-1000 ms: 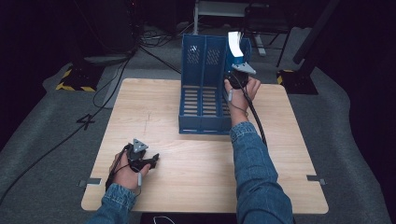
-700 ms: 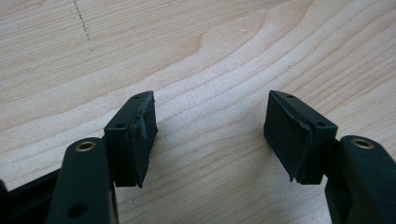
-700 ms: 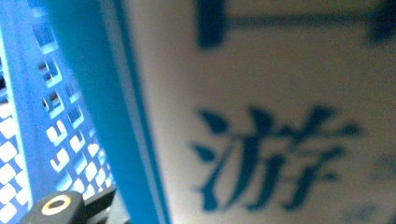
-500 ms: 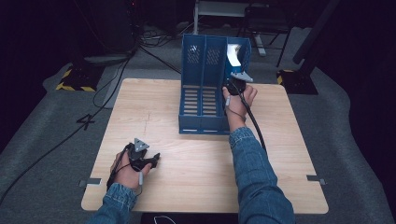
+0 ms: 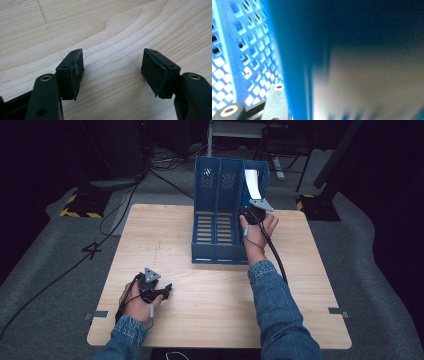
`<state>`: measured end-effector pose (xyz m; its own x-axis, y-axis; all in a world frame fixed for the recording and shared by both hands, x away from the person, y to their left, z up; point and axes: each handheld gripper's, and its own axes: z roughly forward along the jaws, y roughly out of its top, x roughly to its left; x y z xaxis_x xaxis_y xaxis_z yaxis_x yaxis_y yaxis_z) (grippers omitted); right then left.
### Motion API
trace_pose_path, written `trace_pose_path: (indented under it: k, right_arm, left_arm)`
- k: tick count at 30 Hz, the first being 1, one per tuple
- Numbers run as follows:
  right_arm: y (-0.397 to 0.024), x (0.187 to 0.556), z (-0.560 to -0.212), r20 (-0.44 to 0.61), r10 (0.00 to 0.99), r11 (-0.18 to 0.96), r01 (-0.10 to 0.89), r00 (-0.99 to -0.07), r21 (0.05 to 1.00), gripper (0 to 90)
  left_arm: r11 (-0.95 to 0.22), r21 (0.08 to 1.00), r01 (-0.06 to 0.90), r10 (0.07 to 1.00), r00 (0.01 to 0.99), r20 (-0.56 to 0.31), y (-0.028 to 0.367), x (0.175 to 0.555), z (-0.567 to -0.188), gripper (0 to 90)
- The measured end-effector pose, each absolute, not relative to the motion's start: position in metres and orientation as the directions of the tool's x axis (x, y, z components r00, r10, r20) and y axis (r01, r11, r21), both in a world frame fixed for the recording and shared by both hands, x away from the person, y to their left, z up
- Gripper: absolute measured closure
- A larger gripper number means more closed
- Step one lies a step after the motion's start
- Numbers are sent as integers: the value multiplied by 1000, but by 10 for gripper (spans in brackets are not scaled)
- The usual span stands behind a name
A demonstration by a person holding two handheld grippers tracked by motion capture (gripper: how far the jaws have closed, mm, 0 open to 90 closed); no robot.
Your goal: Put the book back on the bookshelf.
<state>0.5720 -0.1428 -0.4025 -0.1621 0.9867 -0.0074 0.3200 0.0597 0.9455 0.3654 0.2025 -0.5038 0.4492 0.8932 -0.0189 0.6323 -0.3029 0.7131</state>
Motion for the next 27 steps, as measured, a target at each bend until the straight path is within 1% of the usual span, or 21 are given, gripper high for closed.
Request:
trace_pose_path:
  k: [4, 7, 15, 19, 25, 27]
  right_arm:
    - [-143, 566, -391, -23, 983, 84, 336, -181, 938, 481]
    - [-145, 560, -384, -38, 983, 95, 320, -180, 943, 459]
    - [-153, 532, -354, -39, 978, 96, 278, -204, 956, 404]
    - [-159, 514, -340, -30, 970, 97, 271, -242, 958, 387]
    - [-177, 482, -322, 5, 949, 87, 277, -315, 957, 378]
    - [-178, 479, -321, 11, 946, 85, 279, -324, 956, 372]
  left_arm:
    - [-301, 713, 633, 893, 449, -21, 202, 366, -504, 349]
    - [-300, 713, 634, 894, 447, -22, 202, 365, -504, 349]
    - [-295, 716, 633, 894, 446, -26, 202, 366, -504, 348]
    - [-313, 714, 626, 880, 473, -29, 205, 366, -504, 344]
    - [-311, 714, 627, 884, 467, -25, 212, 363, -504, 343]
    - [-305, 715, 629, 886, 462, -29, 213, 362, -504, 343]
